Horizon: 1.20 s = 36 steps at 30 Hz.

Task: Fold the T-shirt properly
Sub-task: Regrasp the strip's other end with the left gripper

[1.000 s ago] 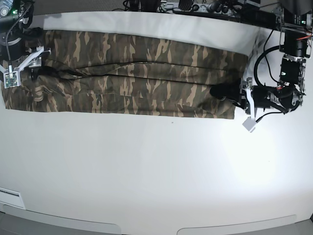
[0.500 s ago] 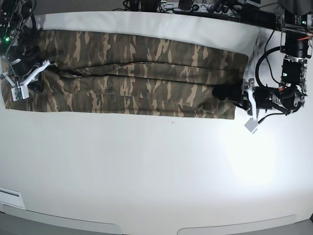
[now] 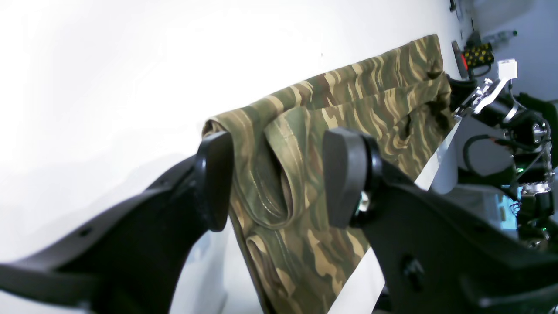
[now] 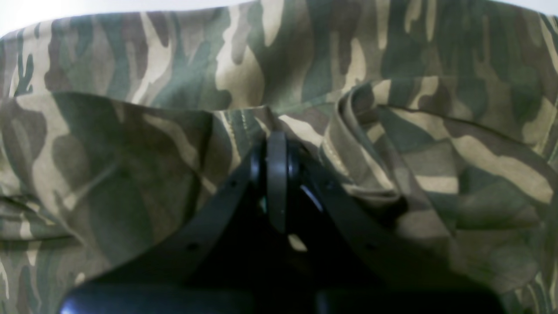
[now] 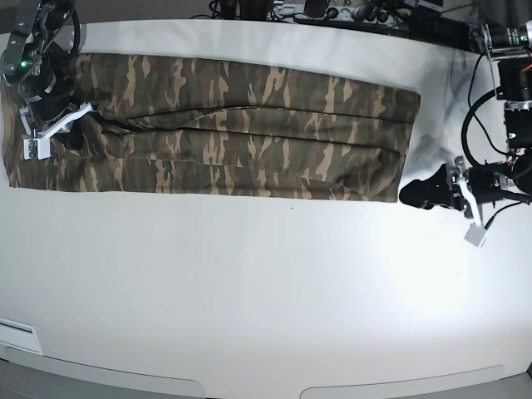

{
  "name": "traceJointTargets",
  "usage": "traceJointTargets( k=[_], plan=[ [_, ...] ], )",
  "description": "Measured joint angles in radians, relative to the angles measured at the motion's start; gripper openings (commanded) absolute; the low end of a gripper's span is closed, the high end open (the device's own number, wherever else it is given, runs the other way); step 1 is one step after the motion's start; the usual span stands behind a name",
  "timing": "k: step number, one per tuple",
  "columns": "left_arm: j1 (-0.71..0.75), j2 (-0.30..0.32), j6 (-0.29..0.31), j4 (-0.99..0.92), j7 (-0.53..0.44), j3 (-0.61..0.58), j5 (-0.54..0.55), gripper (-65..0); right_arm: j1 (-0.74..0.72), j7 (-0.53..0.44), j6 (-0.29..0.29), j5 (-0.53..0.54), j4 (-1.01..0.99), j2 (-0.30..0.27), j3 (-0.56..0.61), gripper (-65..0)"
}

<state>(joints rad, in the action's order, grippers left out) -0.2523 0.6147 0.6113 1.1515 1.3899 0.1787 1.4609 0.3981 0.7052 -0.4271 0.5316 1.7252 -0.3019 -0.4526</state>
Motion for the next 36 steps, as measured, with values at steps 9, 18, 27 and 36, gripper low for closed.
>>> traceJointTargets(
  k=[9, 18, 27, 36],
  plan=[
    [0.15, -0.002, -0.001, -0.001, -0.004, 0.026, 0.015, -30.1, -0.016, 0.005, 0.016, -0.042, 0.001, 0.0, 0.0, -65.0],
    [0.158, -0.056, -0.028, 0.008, -0.042, 0.033, -0.066, -30.1, -0.016, 0.009, 0.016, -0.041, 0.002, 0.0, 0.0, -65.0],
    [0.149, -0.134, -0.066, 0.019, -0.107, 0.039, -0.179, -30.1, -0.016, 0.009, 0.016, -0.041, 0.002, 0.0, 0.0, -65.0],
    [0.153, -0.057, -0.069, 0.018, -0.101, 0.035, -0.185, -30.1, -0.032, 0.021, 0.018, -0.045, 0.002, 0.0, 0.0, -65.0]
  ],
)
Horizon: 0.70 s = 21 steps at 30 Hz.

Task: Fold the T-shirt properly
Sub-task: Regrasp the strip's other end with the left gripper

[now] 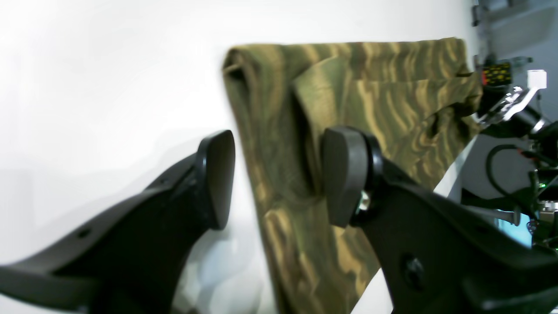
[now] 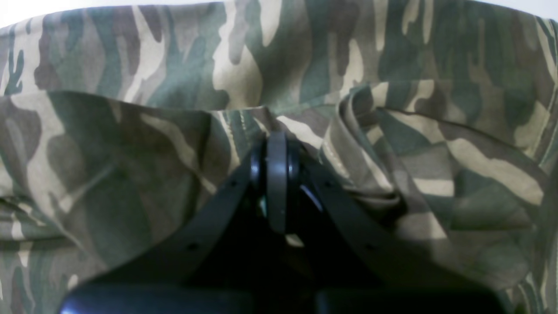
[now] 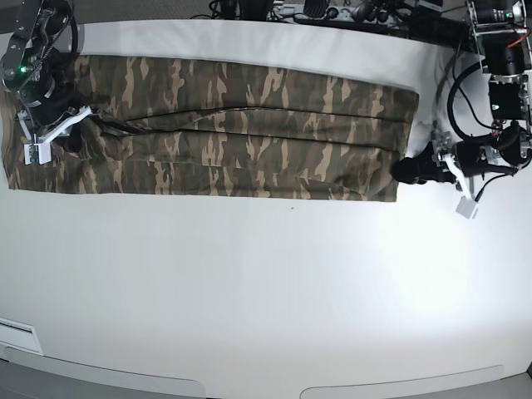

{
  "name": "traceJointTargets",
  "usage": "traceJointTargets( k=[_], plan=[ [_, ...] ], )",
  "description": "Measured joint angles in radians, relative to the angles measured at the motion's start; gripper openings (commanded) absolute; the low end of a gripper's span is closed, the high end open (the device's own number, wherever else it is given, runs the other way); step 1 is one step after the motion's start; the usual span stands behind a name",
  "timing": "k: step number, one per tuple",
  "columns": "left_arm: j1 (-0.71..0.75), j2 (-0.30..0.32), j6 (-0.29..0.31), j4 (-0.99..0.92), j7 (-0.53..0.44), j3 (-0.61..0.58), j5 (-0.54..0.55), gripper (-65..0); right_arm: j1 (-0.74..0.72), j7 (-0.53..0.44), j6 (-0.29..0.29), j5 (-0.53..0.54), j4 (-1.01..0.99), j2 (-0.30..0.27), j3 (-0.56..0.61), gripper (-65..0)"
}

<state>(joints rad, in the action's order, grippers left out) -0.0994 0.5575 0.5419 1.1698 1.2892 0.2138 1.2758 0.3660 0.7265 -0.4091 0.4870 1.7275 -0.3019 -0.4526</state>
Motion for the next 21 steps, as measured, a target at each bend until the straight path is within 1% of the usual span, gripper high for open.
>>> traceJointTargets(
  k=[4, 8, 12, 14, 15, 18, 20, 21],
  plan=[
    [0.023, 0.008, -0.008, 0.001, -0.013, 0.002, 0.008, -30.1, -0.015, 0.011, 0.001, 0.0, 0.0, 0.0, 0.0, -65.0],
    [0.069, 0.011, -0.008, 0.002, -0.021, 0.006, 0.061, -30.1, -0.017, 0.011, 0.002, -0.008, 0.0, 0.0, 0.0, -65.0],
    [0.089, 0.013, -0.007, 0.003, -0.026, 0.008, 0.075, -30.1, -0.019, 0.011, 0.001, -0.007, 0.0, 0.0, 0.0, -65.0],
    [0.095, 0.013, 0.007, 0.003, 0.002, 0.008, 0.106, -30.1, -0.02, 0.011, 0.002, -0.008, 0.0, 0.0, 0.0, -65.0],
    [0.1, 0.014, 0.019, 0.003, 0.006, 0.008, 0.113, -30.1, -0.02, 0.011, 0.002, -0.008, 0.0, 0.0, 0.0, -65.0],
    [0.1, 0.016, 0.026, 0.004, 0.02, 0.008, 0.131, -30.1, -0.02, 0.014, 0.002, -0.007, 0.0, 0.0, 0.0, -65.0],
    [0.103, 0.016, 0.047, 0.003, 0.026, 0.008, 0.142, -30.1, -0.019, 0.014, 0.002, -0.007, 0.0, 0.0, 0.0, -65.0],
    [0.103, 0.019, 0.046, 0.004, 0.027, 0.003, 0.143, -30.1, -0.02, 0.014, 0.002, -0.007, 0.0, 0.0, 0.0, -65.0]
  ],
)
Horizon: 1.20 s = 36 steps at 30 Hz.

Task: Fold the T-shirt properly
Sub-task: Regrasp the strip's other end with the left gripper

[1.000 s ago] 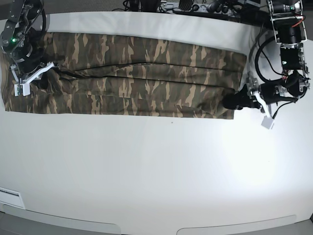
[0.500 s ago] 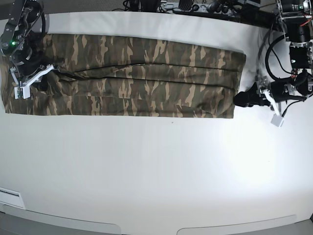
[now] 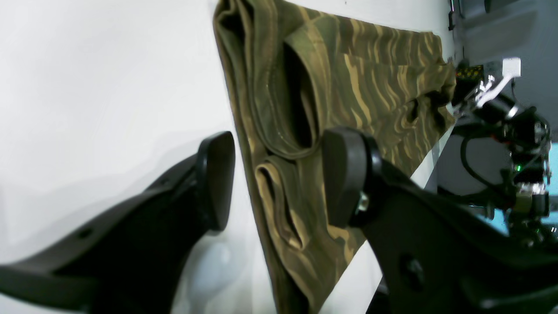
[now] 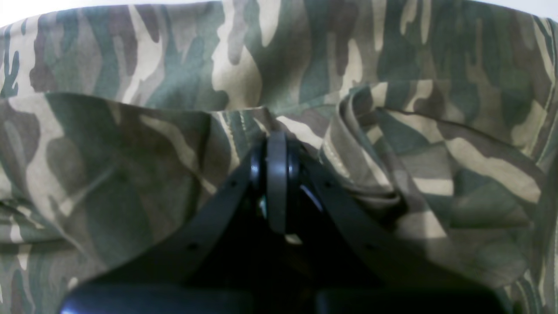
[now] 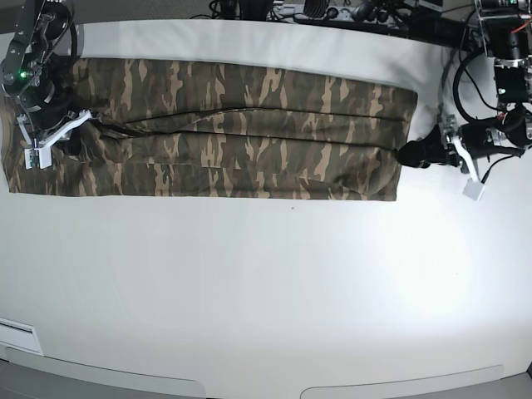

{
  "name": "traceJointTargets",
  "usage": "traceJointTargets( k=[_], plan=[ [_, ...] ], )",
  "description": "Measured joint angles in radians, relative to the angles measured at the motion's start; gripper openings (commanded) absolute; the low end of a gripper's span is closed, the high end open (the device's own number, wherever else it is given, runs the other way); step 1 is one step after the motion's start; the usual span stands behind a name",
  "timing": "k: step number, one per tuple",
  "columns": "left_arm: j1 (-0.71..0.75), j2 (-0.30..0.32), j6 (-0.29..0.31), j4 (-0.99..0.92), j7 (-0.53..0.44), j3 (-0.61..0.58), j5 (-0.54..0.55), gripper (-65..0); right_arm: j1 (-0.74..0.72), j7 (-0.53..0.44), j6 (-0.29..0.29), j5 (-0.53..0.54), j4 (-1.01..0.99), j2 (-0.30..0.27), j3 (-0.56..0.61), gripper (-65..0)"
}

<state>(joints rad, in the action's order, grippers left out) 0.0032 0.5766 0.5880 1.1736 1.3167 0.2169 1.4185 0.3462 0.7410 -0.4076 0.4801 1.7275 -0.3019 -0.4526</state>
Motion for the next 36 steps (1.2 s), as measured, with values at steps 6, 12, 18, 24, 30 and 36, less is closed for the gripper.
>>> traceJointTargets(
  k=[6, 12, 18, 24, 30, 36],
  plan=[
    [-0.004, 0.005, 0.0, 0.0, 0.0, -0.059, 0.015, -30.1, -0.006, 0.007, 0.0, 0.0, 0.0, 0.0, 0.0, -65.0],
    [-0.012, -0.035, 0.01, 0.004, -0.001, -0.065, -0.002, -30.1, -0.006, 0.007, 0.0, 0.0, 0.0, 0.0, 0.0, -65.0],
    [-0.015, -0.08, 0.024, 0.008, -0.009, -0.059, -0.029, -30.1, -0.006, 0.011, 0.0, 0.0, 0.0, 0.0, 0.0, -65.0],
    [-0.02, -0.145, 0.044, 0.011, -0.018, -0.056, -0.007, -30.1, -0.008, 0.014, 0.0, -0.001, 0.0, 0.0, 0.0, -65.0],
    [-0.025, -0.172, 0.055, 0.015, -0.039, -0.079, 0.009, -30.1, -0.008, 0.015, 0.0, -0.002, 0.0, -0.002, 0.0, -65.0],
    [-0.026, -0.164, 0.06, 0.015, -0.039, -0.091, 0.011, -62.8, -0.011, 0.015, 0.0, 0.002, 0.0, 0.0, 0.0, -65.0]
  ],
)
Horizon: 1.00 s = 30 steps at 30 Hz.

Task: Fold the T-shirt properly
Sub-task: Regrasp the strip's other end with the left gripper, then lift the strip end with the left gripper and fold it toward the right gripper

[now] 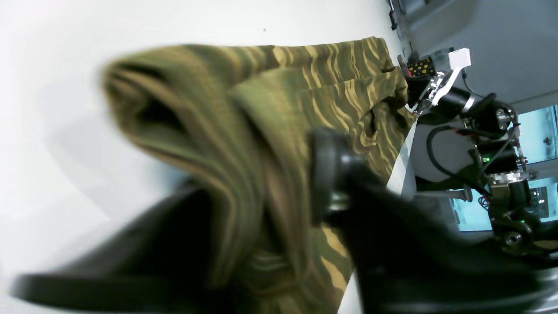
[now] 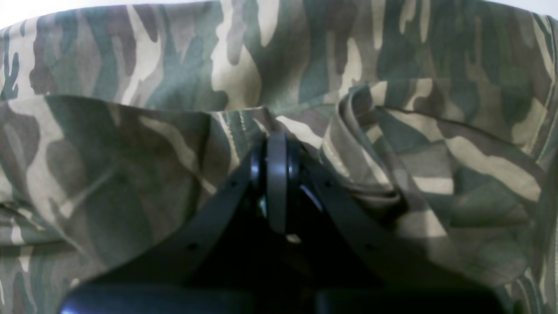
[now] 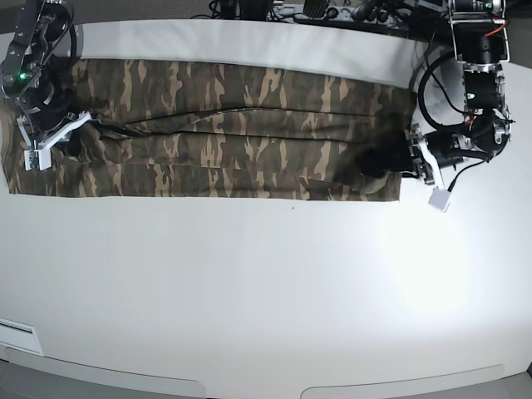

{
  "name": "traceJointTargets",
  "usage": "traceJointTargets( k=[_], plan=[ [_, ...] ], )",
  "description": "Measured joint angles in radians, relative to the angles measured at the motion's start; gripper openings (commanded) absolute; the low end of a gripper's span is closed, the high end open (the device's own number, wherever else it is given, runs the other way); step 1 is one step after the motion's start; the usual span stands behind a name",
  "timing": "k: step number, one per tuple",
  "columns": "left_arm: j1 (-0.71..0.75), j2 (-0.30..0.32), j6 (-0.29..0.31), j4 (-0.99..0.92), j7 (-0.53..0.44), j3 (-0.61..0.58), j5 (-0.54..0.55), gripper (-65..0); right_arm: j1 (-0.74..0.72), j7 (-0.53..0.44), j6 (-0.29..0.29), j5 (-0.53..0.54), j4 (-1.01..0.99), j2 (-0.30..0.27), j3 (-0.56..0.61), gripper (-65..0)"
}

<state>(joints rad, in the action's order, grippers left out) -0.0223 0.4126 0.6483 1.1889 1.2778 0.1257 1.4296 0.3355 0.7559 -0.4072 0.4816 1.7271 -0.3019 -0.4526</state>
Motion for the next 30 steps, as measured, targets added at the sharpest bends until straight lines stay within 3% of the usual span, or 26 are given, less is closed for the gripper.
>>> traceJointTargets(
  k=[1, 8, 11, 15, 27, 30],
  plan=[
    [0.0, 0.0, 0.0, 0.0, 0.001, -0.001, 0.0, -65.0, 0.0, 0.0, 0.0, -0.002, 0.0, 0.0, 0.0, -65.0],
    [-0.025, 0.044, -0.015, 0.0, 0.037, -0.016, 0.005, -65.0, 0.0, 0.0, -0.008, -0.002, 0.0, 0.0, 0.0, -65.0],
    [-0.054, 0.089, -0.039, -0.003, 0.069, -0.027, 0.003, -65.0, 0.0, 0.008, -0.069, 0.033, -0.001, 0.0, 0.0, -65.0],
    [-0.102, 0.161, -0.07, -0.028, 0.098, -0.026, -0.085, -65.0, 0.0, 0.019, -0.121, 0.08, 0.019, 0.001, 0.003, -65.0],
    [-0.212, 0.2, -0.083, -0.038, 0.121, -0.032, -0.114, -65.0, 0.003, 0.082, -0.101, 0.053, 0.177, 0.0, 0.004, -65.0],
    [-0.238, 0.2, -0.083, -0.038, 0.121, -0.032, -0.113, -65.0, 0.008, 0.086, -0.064, 0.031, 0.177, 0.0, 0.004, -65.0]
  ],
)
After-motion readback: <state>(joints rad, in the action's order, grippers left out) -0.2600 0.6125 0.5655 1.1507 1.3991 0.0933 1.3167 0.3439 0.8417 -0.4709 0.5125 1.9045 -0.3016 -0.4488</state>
